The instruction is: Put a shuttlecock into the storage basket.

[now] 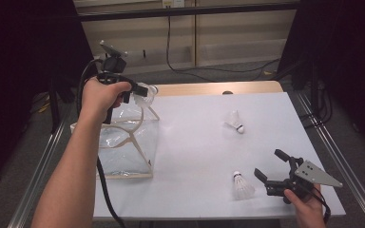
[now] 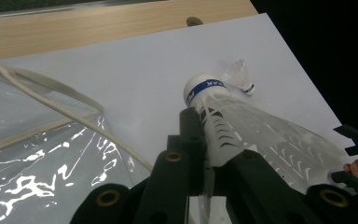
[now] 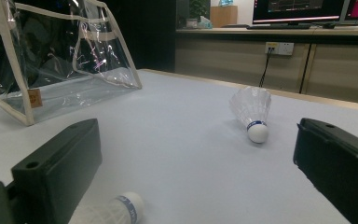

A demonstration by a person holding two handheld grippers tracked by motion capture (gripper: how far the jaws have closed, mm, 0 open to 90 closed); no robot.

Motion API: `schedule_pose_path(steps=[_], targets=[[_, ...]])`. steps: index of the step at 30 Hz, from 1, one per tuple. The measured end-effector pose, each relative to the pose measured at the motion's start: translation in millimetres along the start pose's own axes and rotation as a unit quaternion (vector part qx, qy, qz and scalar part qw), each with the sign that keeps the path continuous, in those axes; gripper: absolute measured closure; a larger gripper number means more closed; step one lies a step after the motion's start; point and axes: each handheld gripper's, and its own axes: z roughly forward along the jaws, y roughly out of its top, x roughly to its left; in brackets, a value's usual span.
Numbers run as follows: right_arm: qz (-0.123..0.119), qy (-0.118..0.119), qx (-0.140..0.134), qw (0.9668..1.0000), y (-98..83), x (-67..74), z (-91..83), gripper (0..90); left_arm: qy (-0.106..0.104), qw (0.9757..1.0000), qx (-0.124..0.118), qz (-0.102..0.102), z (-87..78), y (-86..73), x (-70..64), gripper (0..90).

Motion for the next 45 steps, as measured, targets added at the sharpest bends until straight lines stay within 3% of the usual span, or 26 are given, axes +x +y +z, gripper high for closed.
schedule_pose_path(steps=[16, 45], targets=[[0.000, 0.000, -0.001, 1.0000, 0.1, -0.1, -0.1, 0.7, 0.017, 0.9997, -0.010, -0.015, -9.5, -0.4, 11.3, 88.8], [-0.001, 0.001, -0.001, 1.0000, 0.1, -0.1, -0.3, 0.7, 0.039, 0.9990, -0.012, -0.019, -18.7, -3.5, 29.5, 88.7]])
